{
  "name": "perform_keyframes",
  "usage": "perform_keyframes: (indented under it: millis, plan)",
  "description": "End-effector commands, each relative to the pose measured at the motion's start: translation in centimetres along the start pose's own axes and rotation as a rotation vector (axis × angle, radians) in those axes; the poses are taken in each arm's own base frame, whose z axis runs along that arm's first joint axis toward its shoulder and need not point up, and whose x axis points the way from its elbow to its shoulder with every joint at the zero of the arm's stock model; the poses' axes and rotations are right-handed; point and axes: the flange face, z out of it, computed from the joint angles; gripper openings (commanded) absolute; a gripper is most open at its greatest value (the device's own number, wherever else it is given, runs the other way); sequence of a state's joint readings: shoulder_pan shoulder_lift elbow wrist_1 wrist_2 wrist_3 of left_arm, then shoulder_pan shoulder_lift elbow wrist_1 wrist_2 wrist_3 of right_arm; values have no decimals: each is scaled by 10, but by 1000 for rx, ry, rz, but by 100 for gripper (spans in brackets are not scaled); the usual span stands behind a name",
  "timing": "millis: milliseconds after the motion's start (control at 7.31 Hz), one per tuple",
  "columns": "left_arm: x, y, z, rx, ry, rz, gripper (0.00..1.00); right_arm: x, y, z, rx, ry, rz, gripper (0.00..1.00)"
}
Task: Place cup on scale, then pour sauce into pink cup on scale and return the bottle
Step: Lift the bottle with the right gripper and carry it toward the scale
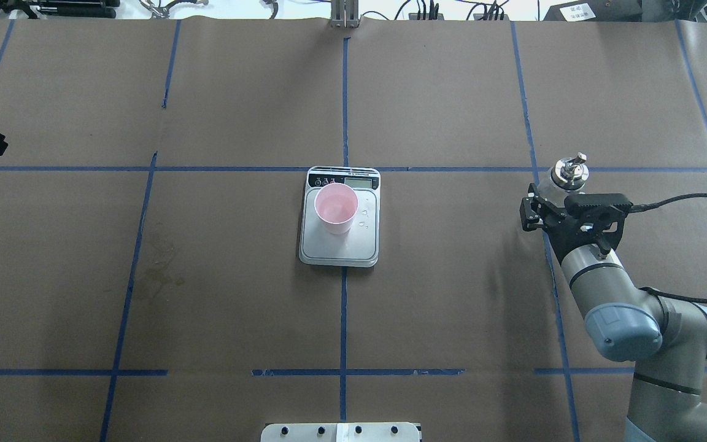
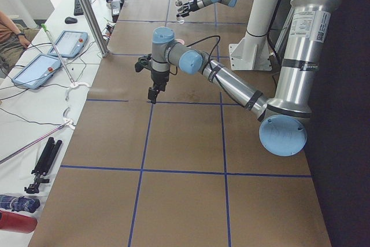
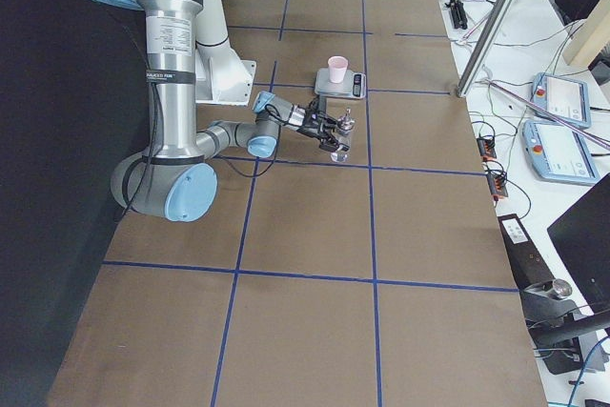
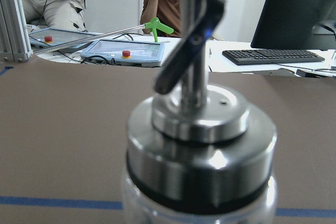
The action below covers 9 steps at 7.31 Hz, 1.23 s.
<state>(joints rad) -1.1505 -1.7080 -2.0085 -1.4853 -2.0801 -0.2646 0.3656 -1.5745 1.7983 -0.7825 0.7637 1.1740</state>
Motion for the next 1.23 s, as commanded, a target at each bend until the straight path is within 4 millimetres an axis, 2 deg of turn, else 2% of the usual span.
perform_keyframes:
  millis: [0,137,274,410,547,684,821,958,1094]
  plan:
    - [0,2,1,-6,12,1,100,-4,-41,-14,0,-41,-96,0]
    - [0,3,1,-8,14,0,100,-12,-55,-21,-6,-20,-126,0]
    - [0,3,1,-8,14,0,100,-25,-79,-34,-24,27,-173,0]
    - [-1,4,2,-9,13,4,100,-57,-99,-36,-34,56,-217,0]
    - [-4,5,2,-9,11,19,100,-84,-112,-39,-20,30,-220,0]
    - [-11,4,0,-5,4,50,100,-88,-116,-41,-8,30,-285,0]
    - [-27,5,-5,3,-9,110,100,-94,-122,-42,11,31,-444,0]
    - [-56,14,-10,0,-29,156,100,-94,-125,-42,26,53,-559,0]
    - [-102,22,-10,-9,-59,186,100,-96,-126,-43,29,53,-569,0]
